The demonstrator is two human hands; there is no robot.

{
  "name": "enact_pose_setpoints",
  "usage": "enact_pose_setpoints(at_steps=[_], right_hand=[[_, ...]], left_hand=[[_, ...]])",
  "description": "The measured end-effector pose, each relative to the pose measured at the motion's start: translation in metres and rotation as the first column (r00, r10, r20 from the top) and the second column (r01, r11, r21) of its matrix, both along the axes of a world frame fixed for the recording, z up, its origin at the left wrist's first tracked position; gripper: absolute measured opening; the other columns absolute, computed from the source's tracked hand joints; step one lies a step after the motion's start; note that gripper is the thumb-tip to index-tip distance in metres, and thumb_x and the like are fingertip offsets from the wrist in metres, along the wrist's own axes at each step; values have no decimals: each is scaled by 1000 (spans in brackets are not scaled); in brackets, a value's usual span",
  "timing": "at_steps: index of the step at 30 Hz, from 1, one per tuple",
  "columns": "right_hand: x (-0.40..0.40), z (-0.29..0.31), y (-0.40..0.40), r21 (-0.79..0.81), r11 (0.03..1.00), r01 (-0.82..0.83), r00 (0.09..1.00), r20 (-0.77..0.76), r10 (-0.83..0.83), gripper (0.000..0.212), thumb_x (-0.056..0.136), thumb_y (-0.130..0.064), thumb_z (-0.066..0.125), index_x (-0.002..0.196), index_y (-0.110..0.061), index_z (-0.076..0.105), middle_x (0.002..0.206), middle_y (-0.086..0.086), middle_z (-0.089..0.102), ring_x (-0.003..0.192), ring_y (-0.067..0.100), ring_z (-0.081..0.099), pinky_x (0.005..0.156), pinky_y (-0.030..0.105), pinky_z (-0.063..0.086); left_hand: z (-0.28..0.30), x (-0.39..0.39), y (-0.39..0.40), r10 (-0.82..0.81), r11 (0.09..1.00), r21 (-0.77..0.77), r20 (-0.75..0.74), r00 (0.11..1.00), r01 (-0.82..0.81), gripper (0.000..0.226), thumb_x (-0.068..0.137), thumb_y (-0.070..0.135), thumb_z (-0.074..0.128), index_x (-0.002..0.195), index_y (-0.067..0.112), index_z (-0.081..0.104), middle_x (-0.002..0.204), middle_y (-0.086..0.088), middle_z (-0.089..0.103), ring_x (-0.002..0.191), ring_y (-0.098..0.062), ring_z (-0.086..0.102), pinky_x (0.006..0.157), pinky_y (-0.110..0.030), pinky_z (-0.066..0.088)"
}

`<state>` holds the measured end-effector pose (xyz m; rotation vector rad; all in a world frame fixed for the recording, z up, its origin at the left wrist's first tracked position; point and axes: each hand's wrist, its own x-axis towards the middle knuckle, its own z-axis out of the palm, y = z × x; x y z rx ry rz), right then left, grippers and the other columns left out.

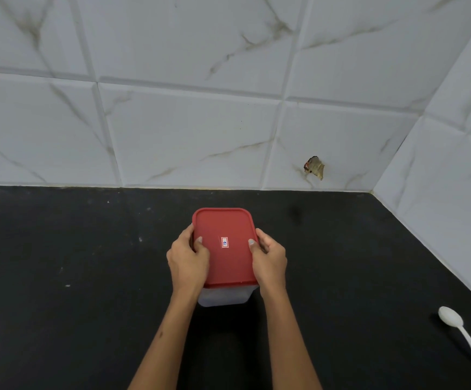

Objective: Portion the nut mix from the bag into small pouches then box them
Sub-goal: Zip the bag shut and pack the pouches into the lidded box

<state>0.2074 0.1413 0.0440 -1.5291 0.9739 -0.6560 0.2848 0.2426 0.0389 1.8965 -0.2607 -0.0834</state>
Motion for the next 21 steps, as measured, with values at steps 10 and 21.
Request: enact_pose_setpoints(at_steps=[10,21], right_hand=[[-2,-3,-2,0,998,-64,998,-8,64,43,94,-17,57,136,-16,50,134,0,56,121,15,54,101,32,46],[0,-6,0,22,1000,-21,1000,-8,22,42,93,-14,58,135,-14,51,133,2,57,122,15,53,104,35,44]], left_hand=[[-2,3,4,10,1000,-21,-38,999,-11,38,98,10,47,136,10,52,126,-10,62,113,-20,57,87,-23,41],[2,-5,3,-37,992,119,26,999,33,43,100,16,44,140,2,43,132,-16,56,122,-30,52,96,-30,40]])
